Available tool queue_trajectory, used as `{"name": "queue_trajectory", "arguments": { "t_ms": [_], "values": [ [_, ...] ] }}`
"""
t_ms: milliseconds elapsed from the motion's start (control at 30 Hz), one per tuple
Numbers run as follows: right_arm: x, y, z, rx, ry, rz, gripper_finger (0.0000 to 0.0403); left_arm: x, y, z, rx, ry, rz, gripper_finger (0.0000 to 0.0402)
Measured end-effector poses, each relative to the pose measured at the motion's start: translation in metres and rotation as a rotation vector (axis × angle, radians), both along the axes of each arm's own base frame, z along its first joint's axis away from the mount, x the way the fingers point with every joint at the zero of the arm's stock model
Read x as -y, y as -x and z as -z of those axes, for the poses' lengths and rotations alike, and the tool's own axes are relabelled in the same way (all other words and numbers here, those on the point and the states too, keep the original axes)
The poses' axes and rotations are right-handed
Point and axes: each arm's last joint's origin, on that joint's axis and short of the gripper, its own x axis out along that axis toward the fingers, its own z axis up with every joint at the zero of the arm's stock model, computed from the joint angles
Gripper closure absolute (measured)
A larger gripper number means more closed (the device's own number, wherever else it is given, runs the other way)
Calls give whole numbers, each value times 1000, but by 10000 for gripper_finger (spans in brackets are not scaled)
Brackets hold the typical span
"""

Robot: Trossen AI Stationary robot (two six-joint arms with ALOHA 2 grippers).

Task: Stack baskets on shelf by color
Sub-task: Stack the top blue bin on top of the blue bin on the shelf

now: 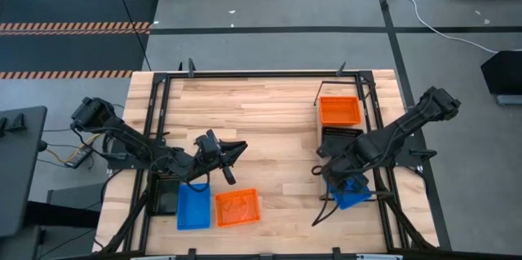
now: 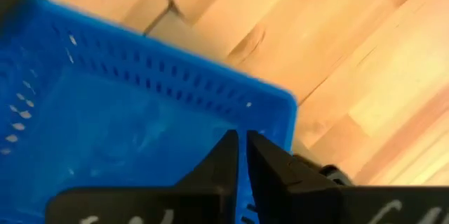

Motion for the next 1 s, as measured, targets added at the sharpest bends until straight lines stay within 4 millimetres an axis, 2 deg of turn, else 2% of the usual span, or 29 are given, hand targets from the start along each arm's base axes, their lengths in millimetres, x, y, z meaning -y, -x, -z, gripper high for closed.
{"name": "queue_trajectory", "arguments": {
  "t_ms": [100,167,400,533,700,1000],
  "values": [
    [3,3,8,-27,38,-16,361,0,0,0,0,0,0,349],
    [2,3,7,-24,35,0,350,0,0,0,0,-1,0,349],
    [-6,-2,-27,52,-29,73,286,-1,0,0,-5,-9,-3,349],
    [4,8,-39,-26,52,251,257,-1,0,0,-5,-9,-3,349],
    [19,22,-40,-174,129,585,242,-1,0,0,-4,-9,-3,349],
    [20,20,-41,-160,54,761,242,0,0,0,-2,-5,-2,349]
  ]
}}
